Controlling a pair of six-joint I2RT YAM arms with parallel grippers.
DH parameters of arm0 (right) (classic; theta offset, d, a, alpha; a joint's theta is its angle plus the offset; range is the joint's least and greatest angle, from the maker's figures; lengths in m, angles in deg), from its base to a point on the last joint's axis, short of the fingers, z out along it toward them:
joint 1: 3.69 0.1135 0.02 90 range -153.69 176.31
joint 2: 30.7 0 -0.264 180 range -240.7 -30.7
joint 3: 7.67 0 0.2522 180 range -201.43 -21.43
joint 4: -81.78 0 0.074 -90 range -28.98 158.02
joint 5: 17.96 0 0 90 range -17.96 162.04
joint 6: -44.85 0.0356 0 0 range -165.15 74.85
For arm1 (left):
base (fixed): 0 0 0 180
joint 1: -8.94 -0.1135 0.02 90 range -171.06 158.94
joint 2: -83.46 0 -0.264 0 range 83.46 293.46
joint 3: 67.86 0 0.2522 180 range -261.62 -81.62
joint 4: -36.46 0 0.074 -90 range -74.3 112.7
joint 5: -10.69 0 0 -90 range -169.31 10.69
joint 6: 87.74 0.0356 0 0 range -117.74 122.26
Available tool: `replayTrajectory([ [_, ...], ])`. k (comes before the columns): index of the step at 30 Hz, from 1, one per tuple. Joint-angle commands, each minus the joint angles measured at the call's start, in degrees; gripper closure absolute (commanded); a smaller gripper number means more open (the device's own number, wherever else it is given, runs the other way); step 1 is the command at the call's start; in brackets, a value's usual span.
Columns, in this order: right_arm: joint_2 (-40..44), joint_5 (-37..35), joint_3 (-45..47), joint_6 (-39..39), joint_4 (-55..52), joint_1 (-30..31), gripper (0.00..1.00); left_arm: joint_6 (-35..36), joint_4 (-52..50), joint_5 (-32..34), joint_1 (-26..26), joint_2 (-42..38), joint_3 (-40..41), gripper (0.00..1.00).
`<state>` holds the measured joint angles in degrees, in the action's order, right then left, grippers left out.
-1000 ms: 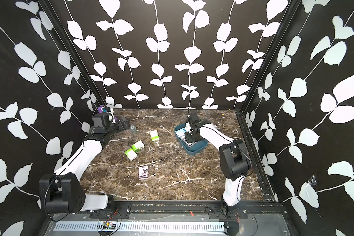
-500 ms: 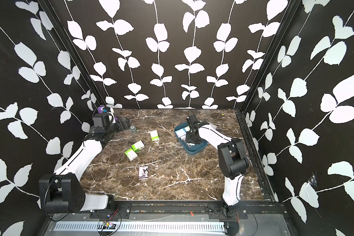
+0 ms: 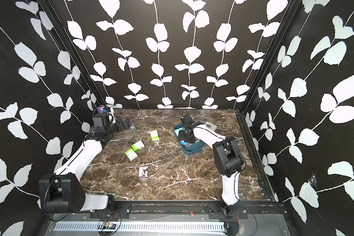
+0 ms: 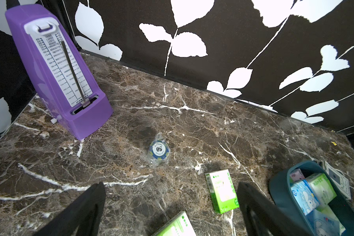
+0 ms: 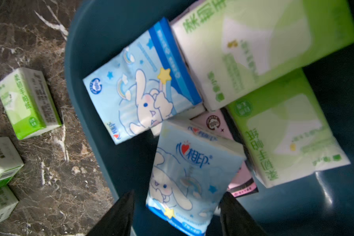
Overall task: Put the pocket tissues into the storage box
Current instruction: Place the pocket tissues in the storage box.
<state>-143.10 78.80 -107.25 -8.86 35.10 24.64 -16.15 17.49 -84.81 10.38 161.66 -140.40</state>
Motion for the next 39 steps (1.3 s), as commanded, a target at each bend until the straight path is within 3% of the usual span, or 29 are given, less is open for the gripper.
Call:
replayTrajectory([
  [1,-0.01,2.33,-0.85,2.72,2.72,-0.43,0.30,0.62,0.82,0.07,-0.27,-1.37,0.13,0.01],
  [8,1.20,0.96,-0.73,0.47,0.66,-2.01,0.33,1.36,0.64,0.46,-0.33,-1.64,0.20,0.01],
  [20,-2.26,-2.21,-8.09,-6.32,-6.62,-3.04,0.56,0.94,0.91,0.45,-0.29,-1.77,0.43,0.01],
  [39,-5.74,0.05,-8.58,-6.18,-6.77,-3.01,0.57,1.33,0.54,0.78,-0.31,-1.90,-0.27,0.01],
])
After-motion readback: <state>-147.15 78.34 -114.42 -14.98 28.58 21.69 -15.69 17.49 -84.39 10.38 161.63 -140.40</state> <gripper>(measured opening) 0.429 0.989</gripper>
